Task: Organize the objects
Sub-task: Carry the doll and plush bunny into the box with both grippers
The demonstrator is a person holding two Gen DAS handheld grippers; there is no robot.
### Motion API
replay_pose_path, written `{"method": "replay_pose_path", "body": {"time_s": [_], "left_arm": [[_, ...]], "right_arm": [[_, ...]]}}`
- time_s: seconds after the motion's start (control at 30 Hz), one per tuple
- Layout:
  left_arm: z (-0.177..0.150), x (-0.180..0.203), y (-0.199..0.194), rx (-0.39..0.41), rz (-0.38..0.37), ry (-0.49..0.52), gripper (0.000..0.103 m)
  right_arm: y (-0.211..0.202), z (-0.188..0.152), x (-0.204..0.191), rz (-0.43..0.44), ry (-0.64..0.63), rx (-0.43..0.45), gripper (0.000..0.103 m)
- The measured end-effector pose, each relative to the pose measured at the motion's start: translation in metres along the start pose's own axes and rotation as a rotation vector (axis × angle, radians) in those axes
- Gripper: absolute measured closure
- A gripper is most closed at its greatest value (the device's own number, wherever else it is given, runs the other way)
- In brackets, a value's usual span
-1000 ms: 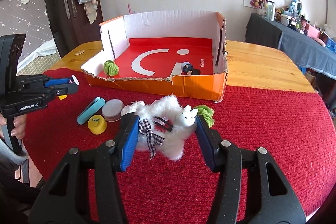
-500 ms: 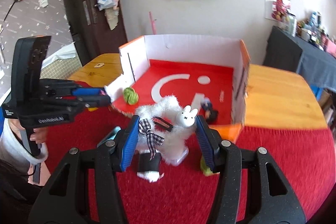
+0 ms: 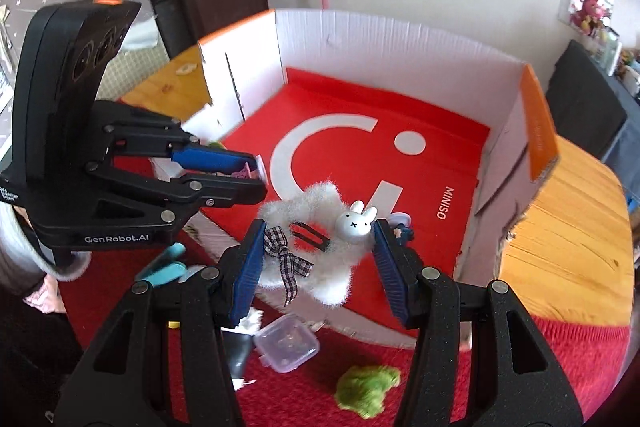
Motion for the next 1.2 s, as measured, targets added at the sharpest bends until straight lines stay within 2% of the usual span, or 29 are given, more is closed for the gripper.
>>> {"method": "replay_pose_path", "body": {"time_s": [0.33,0.57,1.2], "left_arm": [[-0.008,-0.004,0.029,-0.124,0.001,0.035,0.081],[-0.009,-0.006,0.034,-0.152,-0.007,0.043,0.081],[-0.010,-0.004,0.039,-0.167,-0.005,0.060,0.081]], "right_arm": [[0.031,-0.007,-0.001,0.063,-0.067,-0.154,0.052],[0.047,-0.012,-0.003,0.072,-0.112,-0.221,0.052],[0.054,-0.024,-0.002,0.081,-0.116,-0.235,0.050]]}}
Point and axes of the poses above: each gripper's, at about its wrist camera, not at the fingertips, and y roughly the way its jaws point, x to its right, z to its top, the point moved 9 cm from there along y, roughly the way its jaws point, and after that the axes turned 8 degrees about y, right-handed, at the moved point
